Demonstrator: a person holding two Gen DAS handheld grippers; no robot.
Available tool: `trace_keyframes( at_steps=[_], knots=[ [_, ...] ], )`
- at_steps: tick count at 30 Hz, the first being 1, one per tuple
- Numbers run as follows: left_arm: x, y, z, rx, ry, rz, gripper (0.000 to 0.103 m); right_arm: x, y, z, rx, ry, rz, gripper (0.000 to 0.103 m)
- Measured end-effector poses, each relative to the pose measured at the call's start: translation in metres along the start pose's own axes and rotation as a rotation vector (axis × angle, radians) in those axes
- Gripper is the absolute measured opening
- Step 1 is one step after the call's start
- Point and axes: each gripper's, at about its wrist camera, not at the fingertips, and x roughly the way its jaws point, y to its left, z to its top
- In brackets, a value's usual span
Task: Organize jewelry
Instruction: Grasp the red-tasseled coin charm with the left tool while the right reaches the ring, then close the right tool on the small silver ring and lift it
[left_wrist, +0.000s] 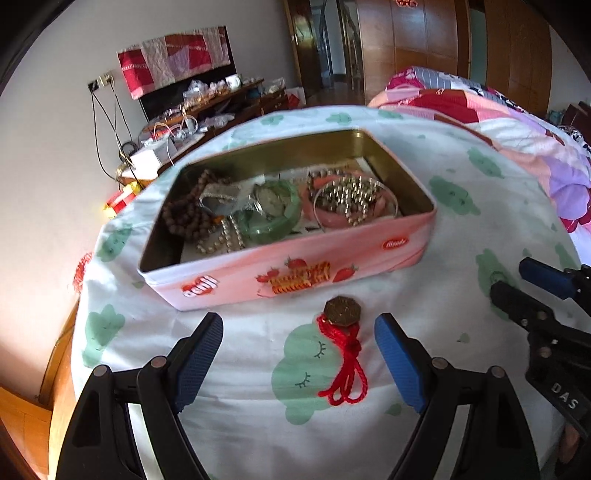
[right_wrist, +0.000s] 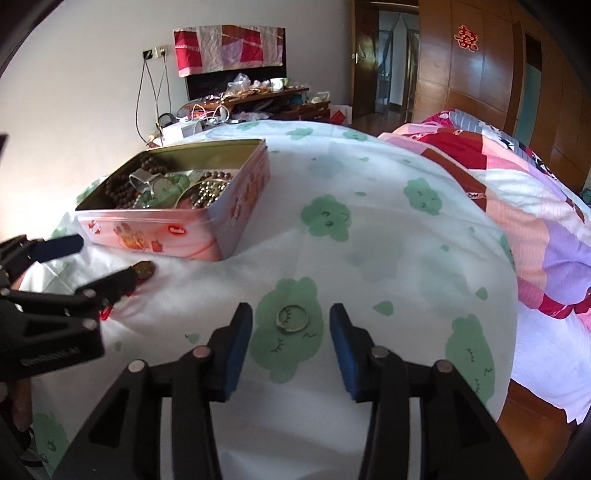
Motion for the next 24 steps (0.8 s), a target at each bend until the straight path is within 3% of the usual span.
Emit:
trace_keyframes(
  at_steps=[4, 7, 8, 12, 24],
  knots=[
    [0.01, 0.004, 0.002, -0.019, 0.045, -0.057, 0.064, 0.001, 0.0, 0.001, 0.001, 0.001, -0.001, 0.047],
    [0.008, 0.002, 0.001, -0.005, 0.029, -0.12, 0.037, 0.002, 0.002, 0.001, -0.013, 0.006, -0.003, 0.05],
    [0.006, 0.0, 0.001, 0.009, 0.024, -0.129, 0.022, 0.002, 0.002, 0.001, -0.017, 0.004, -0.009, 0.051],
    [-0.001, 0.004, -0.007, 0.027, 0.013, -0.148, 0.022, 0.003, 0.003, 0.0, -0.025, 0.007, -0.014, 0.053],
    [-0.018, 0.067, -0.027, -0.058, -0.033, -0.082, 0.022, 0.006, 0.003, 0.0, -0.043, 0.031, -0.004, 0.053]
  ],
)
